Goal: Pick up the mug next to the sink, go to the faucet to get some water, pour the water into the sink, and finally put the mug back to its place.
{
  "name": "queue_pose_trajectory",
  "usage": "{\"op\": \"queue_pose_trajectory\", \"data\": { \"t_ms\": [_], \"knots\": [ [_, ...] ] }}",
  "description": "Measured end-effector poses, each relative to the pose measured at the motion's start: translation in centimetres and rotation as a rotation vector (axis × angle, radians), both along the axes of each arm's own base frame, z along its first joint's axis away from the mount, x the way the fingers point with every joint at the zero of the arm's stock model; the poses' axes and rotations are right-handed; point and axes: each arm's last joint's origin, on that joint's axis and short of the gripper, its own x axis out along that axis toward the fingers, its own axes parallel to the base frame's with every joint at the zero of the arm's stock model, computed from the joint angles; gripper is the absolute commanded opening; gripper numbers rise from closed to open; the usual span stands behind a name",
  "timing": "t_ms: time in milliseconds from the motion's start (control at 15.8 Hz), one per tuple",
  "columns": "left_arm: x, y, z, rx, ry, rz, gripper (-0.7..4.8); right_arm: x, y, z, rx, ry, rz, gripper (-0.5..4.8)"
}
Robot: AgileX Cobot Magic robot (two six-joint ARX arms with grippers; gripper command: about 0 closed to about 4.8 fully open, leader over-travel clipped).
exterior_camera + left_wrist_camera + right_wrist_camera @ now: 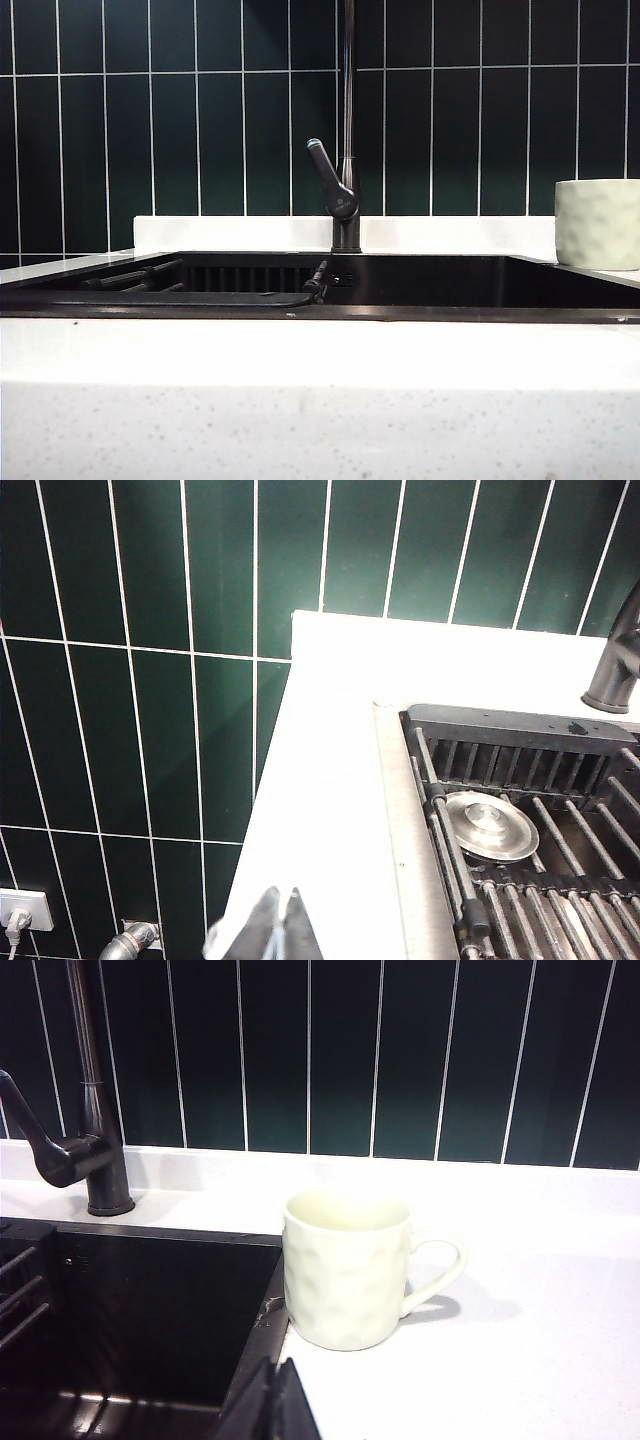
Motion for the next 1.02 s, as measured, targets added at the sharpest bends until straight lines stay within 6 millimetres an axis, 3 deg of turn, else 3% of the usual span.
{"op": "queue_pose_trajectory", "data": {
  "t_ms": [698,888,1015],
  "knots": [
    [0.0,0.0,0.1,-0.005,-0.003,-0.003,-0.03,0.0,0.1,0.1,0.049,-0.005,0.017,-0.06],
    [-0.9,-0.3,3.4,-0.018,-0.099,-0.12,-0.01,-0.2,0.1,0.9,0.174,-0.059,0.04,-0.06],
    [-1.5,-0.3,5.6,-0.011,-0.16,-0.137,0.36,-0.9,0.1,3.3,0.224,-0.084,0.052,-0.06]
  ]
}}
